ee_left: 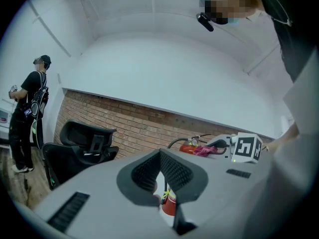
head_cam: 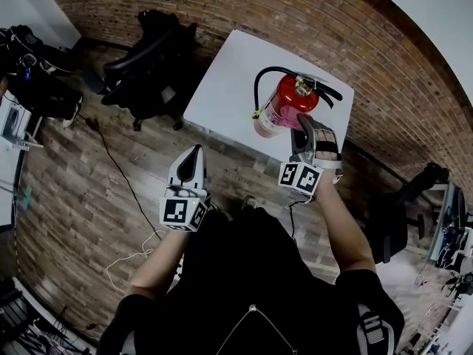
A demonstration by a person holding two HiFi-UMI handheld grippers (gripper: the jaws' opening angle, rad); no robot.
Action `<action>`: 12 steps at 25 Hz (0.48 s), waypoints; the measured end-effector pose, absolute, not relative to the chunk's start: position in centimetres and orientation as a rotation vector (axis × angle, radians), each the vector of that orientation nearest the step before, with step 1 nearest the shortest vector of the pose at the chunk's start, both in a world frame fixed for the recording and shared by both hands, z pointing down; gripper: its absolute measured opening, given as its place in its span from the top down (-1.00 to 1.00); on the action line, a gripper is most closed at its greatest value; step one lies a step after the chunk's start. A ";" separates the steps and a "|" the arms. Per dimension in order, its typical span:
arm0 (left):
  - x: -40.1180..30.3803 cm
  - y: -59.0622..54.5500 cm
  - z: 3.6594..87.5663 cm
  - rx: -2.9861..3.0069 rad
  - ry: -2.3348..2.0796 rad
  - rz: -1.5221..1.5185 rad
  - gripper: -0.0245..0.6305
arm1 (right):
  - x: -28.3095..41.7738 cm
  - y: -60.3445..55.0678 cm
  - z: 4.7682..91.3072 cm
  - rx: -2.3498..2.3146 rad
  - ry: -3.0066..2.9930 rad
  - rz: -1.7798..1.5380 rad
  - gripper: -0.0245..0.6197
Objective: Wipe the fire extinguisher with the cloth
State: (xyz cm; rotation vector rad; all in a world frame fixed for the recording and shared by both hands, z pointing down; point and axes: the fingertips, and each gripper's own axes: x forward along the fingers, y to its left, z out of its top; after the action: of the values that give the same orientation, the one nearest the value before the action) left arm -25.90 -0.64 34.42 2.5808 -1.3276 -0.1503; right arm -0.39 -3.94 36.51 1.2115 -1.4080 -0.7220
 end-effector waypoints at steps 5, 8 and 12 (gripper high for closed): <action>-27.7 -1.5 35.2 2.567 -1.318 -0.144 0.83 | -1.4 -3.6 36.0 1.273 -1.398 -0.698 0.58; -28.5 -1.8 36.0 2.561 -1.305 -0.136 0.83 | -2.7 -3.5 37.9 1.269 -1.429 -0.654 0.58; -29.0 -1.8 37.4 2.545 -1.285 -0.110 0.83 | -3.7 -3.8 43.2 1.227 -1.470 -0.561 0.58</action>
State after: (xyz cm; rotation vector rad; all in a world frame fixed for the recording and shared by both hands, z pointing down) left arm -28.95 -1.81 37.40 2.5452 -1.2851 -0.1104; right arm -3.72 -3.84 43.19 1.2267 -1.4701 -0.5606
